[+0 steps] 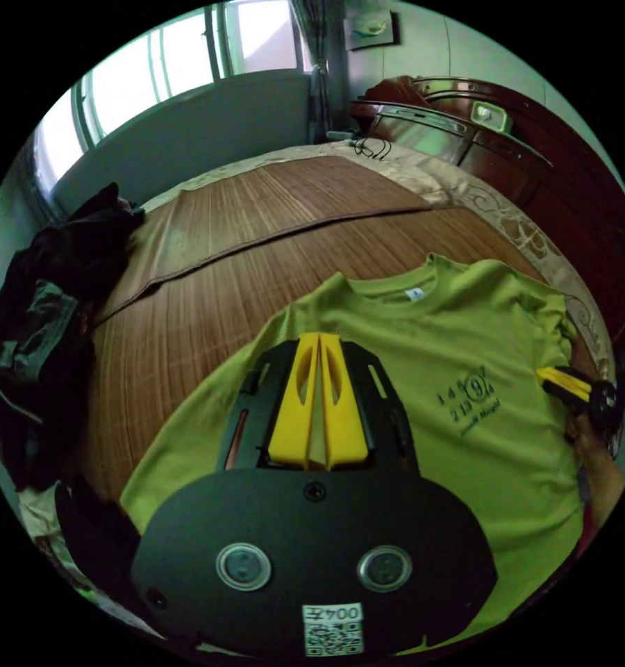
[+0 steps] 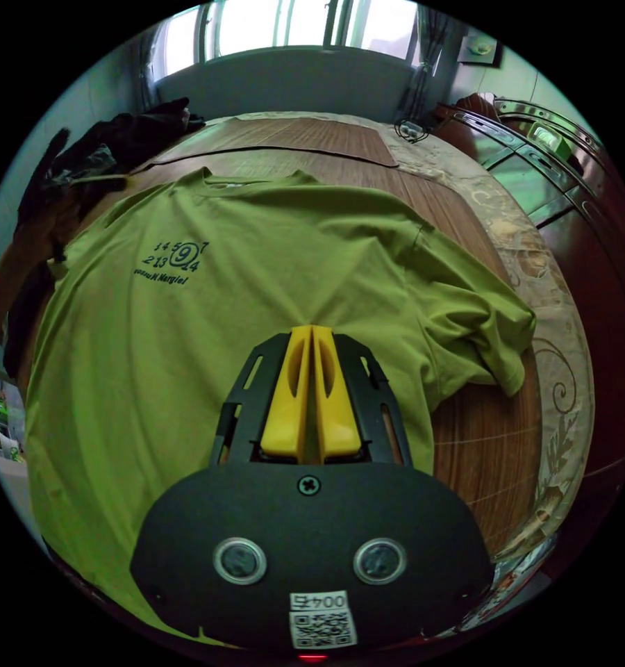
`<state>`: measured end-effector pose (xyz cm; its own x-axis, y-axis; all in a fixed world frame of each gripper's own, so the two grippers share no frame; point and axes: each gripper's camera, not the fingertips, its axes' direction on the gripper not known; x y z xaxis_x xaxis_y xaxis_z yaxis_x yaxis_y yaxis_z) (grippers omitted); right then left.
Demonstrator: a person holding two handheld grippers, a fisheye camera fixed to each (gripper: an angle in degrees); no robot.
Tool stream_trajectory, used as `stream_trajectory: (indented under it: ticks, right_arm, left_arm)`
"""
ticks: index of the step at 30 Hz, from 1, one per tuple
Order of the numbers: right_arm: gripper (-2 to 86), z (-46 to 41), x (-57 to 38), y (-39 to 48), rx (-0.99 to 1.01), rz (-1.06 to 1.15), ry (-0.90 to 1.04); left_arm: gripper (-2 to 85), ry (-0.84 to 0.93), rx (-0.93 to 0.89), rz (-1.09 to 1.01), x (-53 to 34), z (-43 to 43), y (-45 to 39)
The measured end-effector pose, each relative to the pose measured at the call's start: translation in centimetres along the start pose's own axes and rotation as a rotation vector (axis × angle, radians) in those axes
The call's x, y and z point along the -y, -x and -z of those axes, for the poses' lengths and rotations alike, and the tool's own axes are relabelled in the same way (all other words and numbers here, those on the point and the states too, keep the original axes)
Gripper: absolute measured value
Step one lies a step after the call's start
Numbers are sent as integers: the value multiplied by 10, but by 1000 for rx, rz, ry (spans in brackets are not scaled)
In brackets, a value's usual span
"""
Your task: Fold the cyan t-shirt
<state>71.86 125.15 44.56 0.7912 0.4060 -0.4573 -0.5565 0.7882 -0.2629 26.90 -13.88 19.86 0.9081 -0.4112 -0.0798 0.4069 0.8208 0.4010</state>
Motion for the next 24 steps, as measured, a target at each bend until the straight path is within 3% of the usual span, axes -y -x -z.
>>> stream_trajectory:
  ticks: [5,13,18,24]
  right_arm:
    - [1,21,-37,-20,133,-69,21]
    - [43,53,-161,-14,207,-23,118]
    - [53,54,-237,-24,224,-101,166]
    - [81,84,-317,-28,395,-5,134]
  left_arm:
    - [8,51,32,42,-138,92,8]
    - [9,132,-194,200,-342,214,-4]
    - [13,159,-247,256,-402,254,-14]
    - [27,165,-287,110,-459,328,-43]
